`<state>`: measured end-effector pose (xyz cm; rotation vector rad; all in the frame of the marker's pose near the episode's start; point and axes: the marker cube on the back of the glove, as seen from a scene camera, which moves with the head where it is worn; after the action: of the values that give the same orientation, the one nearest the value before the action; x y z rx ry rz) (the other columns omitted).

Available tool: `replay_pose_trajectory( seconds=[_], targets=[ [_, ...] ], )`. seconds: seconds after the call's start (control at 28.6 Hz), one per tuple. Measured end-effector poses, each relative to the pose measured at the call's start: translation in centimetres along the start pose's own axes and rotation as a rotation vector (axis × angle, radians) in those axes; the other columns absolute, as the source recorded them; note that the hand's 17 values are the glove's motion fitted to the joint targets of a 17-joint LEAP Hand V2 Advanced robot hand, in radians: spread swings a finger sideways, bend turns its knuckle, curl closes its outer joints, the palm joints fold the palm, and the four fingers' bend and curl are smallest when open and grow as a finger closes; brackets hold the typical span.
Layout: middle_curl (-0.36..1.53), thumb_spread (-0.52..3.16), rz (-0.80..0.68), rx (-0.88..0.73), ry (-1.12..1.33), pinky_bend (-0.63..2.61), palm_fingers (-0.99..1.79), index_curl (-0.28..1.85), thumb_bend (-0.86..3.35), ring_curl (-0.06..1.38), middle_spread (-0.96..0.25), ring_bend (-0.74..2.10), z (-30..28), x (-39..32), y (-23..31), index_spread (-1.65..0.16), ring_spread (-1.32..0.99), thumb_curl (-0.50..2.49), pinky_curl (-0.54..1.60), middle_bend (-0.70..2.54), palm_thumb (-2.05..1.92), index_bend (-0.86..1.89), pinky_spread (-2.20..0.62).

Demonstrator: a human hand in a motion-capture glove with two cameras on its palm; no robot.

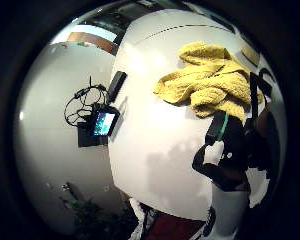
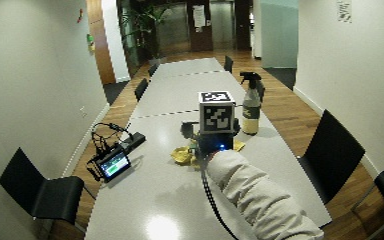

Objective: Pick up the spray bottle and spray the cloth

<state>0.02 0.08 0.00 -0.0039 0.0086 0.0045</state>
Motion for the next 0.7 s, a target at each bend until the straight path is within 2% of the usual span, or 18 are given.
replay_pose_trajectory(
  seconds=[0.07, 0.24, 0.45, 0.56, 0.7],
  targets=[
    [0.13, 0.34, 0.002, -0.004, 0.002, 0.61, 1.58, 0.08, 0.42, 0.13, -0.02, 0.59, 0.1, 0.0, 0.0, -0.09, -0.06, 0.17, 0.13, 0.51, 0.66, 0.27, -0.12],
    [0.23, 0.52, 0.011, -0.016, 0.006, 0.72, 1.47, 0.21, 0.41, 0.26, -0.03, 0.68, 0.2, 0.1, -0.1, -0.12, -0.08, 0.24, 0.26, 0.61, 0.72, 0.31, -0.17],
    [0.3, 0.66, -0.014, -0.018, 0.002, 0.77, 1.4, 0.29, 0.37, 0.34, -0.04, 0.73, 0.4, 0.2, 0.4, -0.15, -0.09, 0.3, 0.34, 0.66, 0.75, 0.33, -0.2],
    [0.33, 0.7, -0.064, 0.04, -0.081, 0.79, 1.35, 0.31, 0.34, 0.36, -0.04, 0.72, 0.2, 1.0, 1.0, -0.16, -0.1, 0.32, 0.36, 0.68, 0.75, 0.32, -0.21],
    [0.34, 0.73, -0.103, 0.168, -0.363, 0.69, 1.03, 0.33, 0.28, 0.36, -0.05, 0.66, 0.1, 4.0, 1.3, -0.19, -0.09, 0.35, 0.36, 0.62, 0.75, 0.25, -0.2]
  ],
)
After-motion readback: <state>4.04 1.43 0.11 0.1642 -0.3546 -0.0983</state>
